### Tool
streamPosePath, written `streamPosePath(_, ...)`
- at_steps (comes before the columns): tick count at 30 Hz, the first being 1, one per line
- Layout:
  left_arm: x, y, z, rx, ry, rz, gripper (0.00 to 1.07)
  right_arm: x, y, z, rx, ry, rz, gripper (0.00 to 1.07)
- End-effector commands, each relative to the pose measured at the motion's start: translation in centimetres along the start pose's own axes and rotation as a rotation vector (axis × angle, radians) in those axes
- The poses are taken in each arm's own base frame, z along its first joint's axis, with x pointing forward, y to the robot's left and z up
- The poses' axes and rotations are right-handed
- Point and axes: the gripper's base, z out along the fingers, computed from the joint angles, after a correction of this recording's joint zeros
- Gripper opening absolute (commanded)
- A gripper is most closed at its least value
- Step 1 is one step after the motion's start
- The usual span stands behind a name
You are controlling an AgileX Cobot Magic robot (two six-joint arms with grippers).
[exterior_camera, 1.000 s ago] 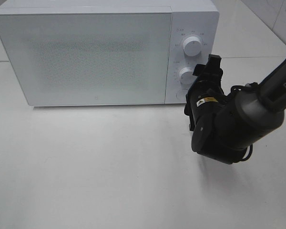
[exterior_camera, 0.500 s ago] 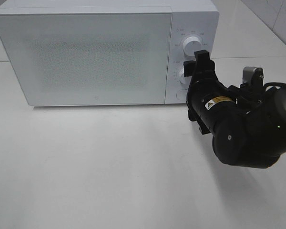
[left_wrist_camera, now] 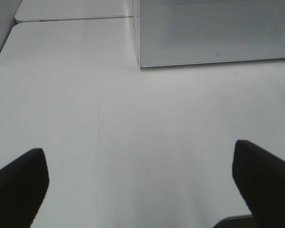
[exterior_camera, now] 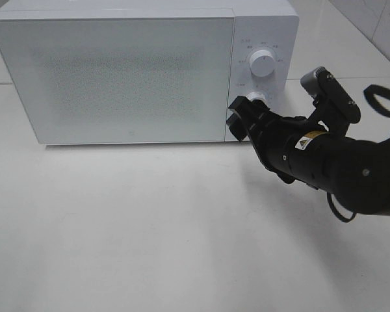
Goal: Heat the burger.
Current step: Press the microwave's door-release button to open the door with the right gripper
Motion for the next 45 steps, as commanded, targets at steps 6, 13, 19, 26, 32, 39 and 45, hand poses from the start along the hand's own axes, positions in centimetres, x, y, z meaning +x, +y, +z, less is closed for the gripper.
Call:
streamPosePath(6,0.1,0.0,-0.2,-0.001,-0.029,-0.003,0.98,-1.2,-0.9,-2.2,0.051,0.23,-0.419,0.75)
streamPosePath(13,0.1,0.0,-0.2,-0.001,-0.029,-0.003,0.98,-0.6,0.3,-4.3,-0.038,0.5,-0.705,0.75)
streamPosePath(19,0.1,0.0,-0.2,0.0,-0.029,-0.003,0.98,-0.9,1.1,-5.2,-0.052,0.615,-0.829,0.75)
streamPosePath(26,0.1,0.0,-0.2,-0.001,-0.029,-0.003,0.98,-2.6,2.1,-7.3,-0.005,0.745,-0.986,0.75)
streamPosePath(32,0.1,0.0,-0.2,-0.001,-0.029,-0.003,0.98,-4.0,3.0,-10.2,-0.002,0.784,-1.018,0.75)
streamPosePath(39,0.1,0.0,-0.2,-0.001,-0.029,-0.003,0.98,-5.0,3.1,-14.6,-0.019,0.765,-1.002,0.75)
streamPosePath(45,0.1,0.0,-0.2,-0.001,-0.029,-0.003,0.98,-5.5,2.9,-17.5,-0.031,0.744,-1.0,0.75)
